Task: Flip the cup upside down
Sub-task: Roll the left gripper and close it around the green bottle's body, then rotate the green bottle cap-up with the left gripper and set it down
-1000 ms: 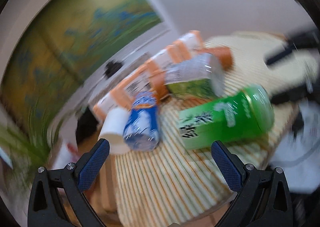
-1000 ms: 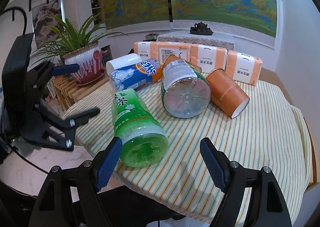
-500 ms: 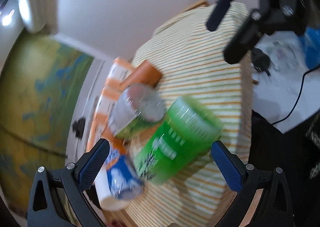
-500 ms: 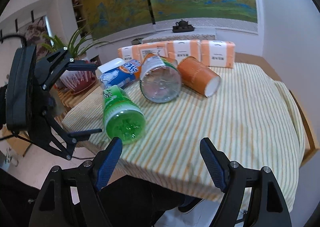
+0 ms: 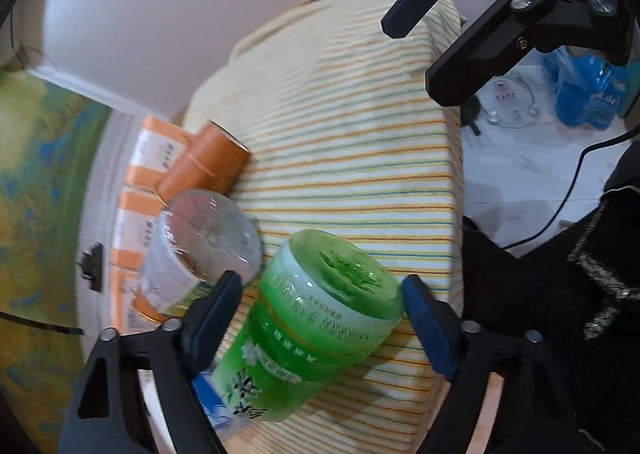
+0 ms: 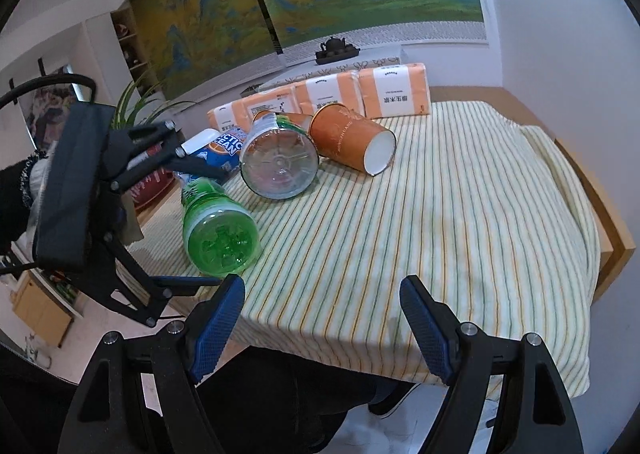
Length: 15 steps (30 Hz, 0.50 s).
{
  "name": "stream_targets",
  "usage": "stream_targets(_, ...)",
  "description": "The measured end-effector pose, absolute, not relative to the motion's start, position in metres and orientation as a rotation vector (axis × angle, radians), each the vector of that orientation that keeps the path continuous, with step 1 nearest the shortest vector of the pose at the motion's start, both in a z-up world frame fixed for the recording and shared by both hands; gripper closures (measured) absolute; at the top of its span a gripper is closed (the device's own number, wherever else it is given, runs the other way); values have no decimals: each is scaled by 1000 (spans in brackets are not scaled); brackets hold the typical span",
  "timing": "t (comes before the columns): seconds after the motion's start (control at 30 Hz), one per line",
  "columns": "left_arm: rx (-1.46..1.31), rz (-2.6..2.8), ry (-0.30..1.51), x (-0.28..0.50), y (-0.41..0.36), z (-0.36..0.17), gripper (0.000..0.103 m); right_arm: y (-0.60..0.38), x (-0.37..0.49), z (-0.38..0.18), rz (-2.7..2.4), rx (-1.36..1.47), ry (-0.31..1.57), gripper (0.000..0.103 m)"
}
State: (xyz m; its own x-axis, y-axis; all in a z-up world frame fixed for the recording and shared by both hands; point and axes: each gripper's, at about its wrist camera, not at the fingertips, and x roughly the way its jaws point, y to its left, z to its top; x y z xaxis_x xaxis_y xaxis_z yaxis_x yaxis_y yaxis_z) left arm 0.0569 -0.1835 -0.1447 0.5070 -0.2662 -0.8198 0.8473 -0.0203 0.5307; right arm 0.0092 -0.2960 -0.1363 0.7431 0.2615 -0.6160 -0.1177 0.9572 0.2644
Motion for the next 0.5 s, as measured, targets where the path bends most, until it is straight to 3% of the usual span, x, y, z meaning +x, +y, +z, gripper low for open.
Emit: stream_targets(0.5, 962, -962, 584, 62, -155, -103, 28, -299, 15, -137, 189, 243, 701, 27)
